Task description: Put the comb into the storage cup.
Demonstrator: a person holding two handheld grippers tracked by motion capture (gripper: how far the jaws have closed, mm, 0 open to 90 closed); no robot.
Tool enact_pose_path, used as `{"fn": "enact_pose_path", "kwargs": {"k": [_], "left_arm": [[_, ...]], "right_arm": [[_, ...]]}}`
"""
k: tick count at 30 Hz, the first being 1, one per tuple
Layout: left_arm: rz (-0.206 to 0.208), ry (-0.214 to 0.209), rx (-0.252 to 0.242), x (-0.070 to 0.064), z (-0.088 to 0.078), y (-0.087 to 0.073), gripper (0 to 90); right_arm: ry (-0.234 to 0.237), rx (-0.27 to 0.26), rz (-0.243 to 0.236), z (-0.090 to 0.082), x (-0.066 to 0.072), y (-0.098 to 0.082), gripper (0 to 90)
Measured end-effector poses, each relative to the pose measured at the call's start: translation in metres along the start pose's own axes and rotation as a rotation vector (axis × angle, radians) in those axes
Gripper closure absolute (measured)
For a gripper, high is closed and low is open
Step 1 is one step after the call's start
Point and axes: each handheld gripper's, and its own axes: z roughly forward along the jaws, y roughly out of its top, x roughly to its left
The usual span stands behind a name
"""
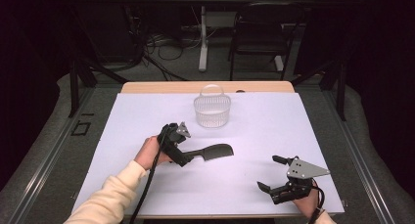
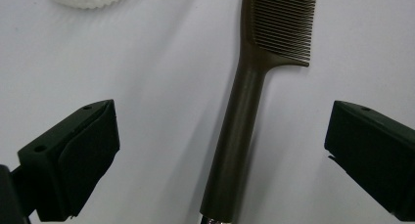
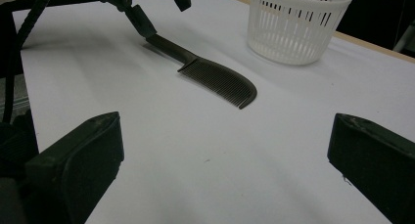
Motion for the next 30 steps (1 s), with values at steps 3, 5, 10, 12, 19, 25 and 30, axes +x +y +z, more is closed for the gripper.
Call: {"fn": "enact_pose_path", "kwargs": {"k": [3, 5, 10, 12, 19, 25, 30], "left_arm": [[0.02, -0.007, 0.013, -0.001, 0.002, 0.003, 0.4], [0.034, -0.016, 0.032, -0.002, 0.004, 0.006, 0.5], [0.066, -0.014, 0.076, -0.007, 0.011, 0.014, 4.3], [0.08, -0.011, 0.092, -0.008, 0.013, 0.017, 4.4], [0.114, -0.011, 0.13, -0.009, 0.015, 0.025, 22.1], [0.156, -0.028, 0.192, -0.011, 0.02, 0.032, 39.9], [0.176, -0.035, 0.218, -0.013, 0.025, 0.039, 49.7]], "right_arm": [[0.003, 0.004, 0.0, 0.001, 0.0, 0.0, 0.0], [0.004, 0.0, 0.001, 0.001, 0.0, 0.0, 0.0], [0.001, 0.002, 0.004, 0.001, 0.0, -0.001, 0.0], [0.0, 0.003, 0.003, 0.001, -0.001, 0.0, 0.0], [-0.001, 0.005, 0.007, 0.0, -0.001, -0.001, 0.0], [0.003, 0.006, 0.006, 0.001, -0.001, 0.0, 0.0], [0.0, 0.003, 0.008, 0.0, -0.001, -0.001, 0.0]]}}
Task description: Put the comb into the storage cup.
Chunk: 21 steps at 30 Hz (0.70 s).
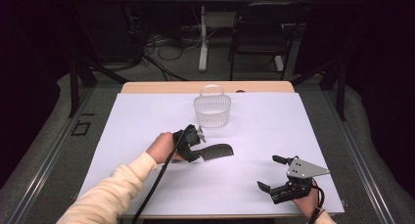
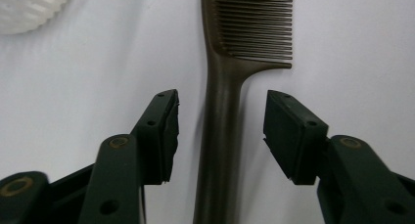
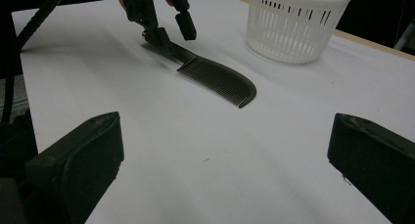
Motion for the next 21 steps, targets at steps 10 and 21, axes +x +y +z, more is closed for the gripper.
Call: {"fn": "enact_pose_path", "kwargs": {"k": [10, 21], "left_arm": [[0.037, -0.027, 0.051, 0.002, 0.008, 0.009, 62.7], [0.08, -0.053, 0.098, 0.004, 0.014, 0.013, 68.7]], "right_arm": [[0.005, 0.0, -0.001, 0.0, 0.001, 0.0, 0.0], [0.007, -0.003, -0.003, 0.0, 0.001, 0.0, 0.0]]}}
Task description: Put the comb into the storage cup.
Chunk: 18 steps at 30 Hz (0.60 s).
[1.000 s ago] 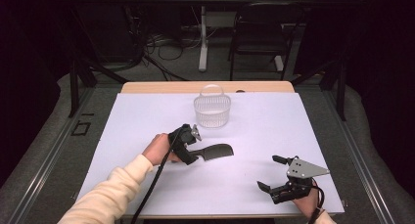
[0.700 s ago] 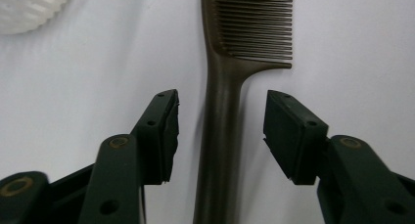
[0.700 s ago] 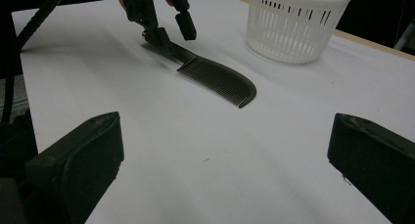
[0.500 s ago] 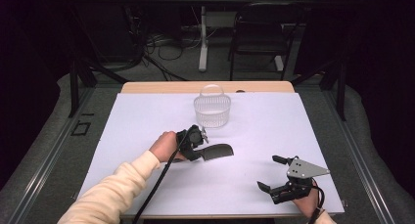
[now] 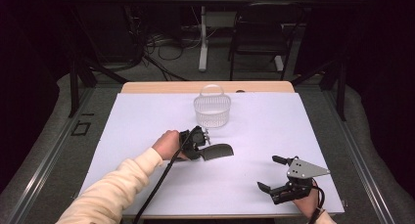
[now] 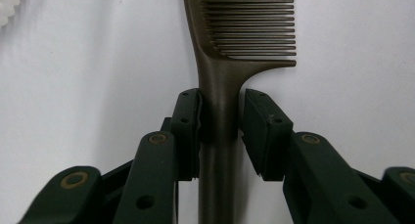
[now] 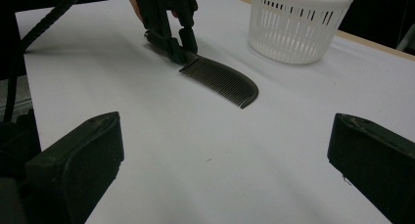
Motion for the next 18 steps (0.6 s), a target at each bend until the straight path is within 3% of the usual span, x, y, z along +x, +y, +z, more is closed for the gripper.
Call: {"fn": "enact_pose_path", "kwargs": {"k": [11, 18], "left_arm": [[0.0, -0.013, 0.015, 0.002, -0.002, -0.001, 72.3], [-0.03, -0.023, -0.044, 0.0, -0.013, -0.007, 72.3]], "right_arm": [[0.003, 0.003, 0.001, 0.0, 0.0, 0.0, 0.0], [0.001, 0.008, 0.002, 0.001, 0.001, 0.0, 0.0]]}}
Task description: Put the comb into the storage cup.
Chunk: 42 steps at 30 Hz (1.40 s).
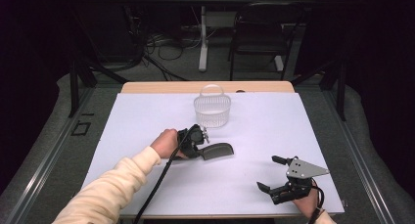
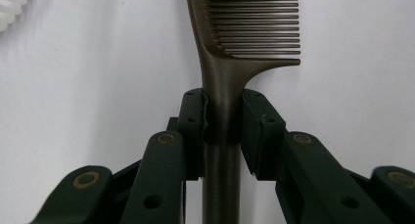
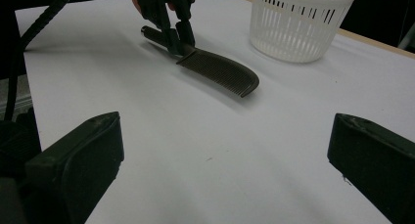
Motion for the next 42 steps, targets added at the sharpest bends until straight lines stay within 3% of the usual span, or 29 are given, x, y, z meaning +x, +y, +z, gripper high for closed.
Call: {"fn": "enact_pose_path", "kwargs": {"k": [11, 25, 42], "left_arm": [[-0.073, -0.001, -0.147, -0.004, -0.017, -0.011, 72.3], [-0.145, -0.016, -0.253, -0.004, -0.021, -0.027, 72.2], [-0.234, 0.007, -0.393, -0.008, -0.024, -0.046, 72.2]], "right_arm": [[0.0, -0.002, 0.0, 0.0, 0.0, 0.0, 0.0], [-0.001, 0.002, 0.001, 0.0, 0.0, 0.0, 0.0], [-0.001, 0.008, 0.0, 0.0, 0.0, 0.0, 0.0]]}}
